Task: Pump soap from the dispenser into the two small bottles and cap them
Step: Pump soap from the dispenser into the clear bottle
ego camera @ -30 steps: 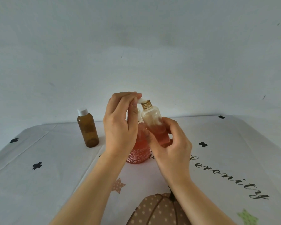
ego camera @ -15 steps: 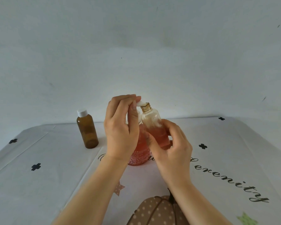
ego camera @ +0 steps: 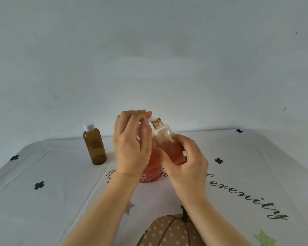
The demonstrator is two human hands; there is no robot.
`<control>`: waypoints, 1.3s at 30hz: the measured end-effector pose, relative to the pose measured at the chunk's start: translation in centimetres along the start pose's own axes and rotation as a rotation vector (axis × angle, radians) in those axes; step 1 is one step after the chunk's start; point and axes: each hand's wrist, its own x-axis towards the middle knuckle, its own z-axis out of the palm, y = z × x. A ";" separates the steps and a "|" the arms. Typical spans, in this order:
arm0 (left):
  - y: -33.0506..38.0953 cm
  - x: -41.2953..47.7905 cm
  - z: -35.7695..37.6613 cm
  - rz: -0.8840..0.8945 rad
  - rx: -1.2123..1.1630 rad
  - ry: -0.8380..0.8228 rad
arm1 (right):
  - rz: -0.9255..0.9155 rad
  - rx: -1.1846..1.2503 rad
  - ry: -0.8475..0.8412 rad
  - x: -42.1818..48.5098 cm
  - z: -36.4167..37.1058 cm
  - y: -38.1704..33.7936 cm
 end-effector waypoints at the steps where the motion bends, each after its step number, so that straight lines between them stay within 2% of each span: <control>1: 0.0 0.0 0.0 -0.003 -0.003 -0.007 | -0.009 -0.002 0.007 0.1 0.1 -0.1; 28: -0.7 0.4 -0.8 0.139 0.062 -0.050 | -0.050 -0.017 -0.011 0.2 0.2 0.1; 39: -0.3 -0.5 -0.5 -0.032 -0.086 -0.034 | 0.003 -0.043 -0.030 -0.3 -0.2 0.4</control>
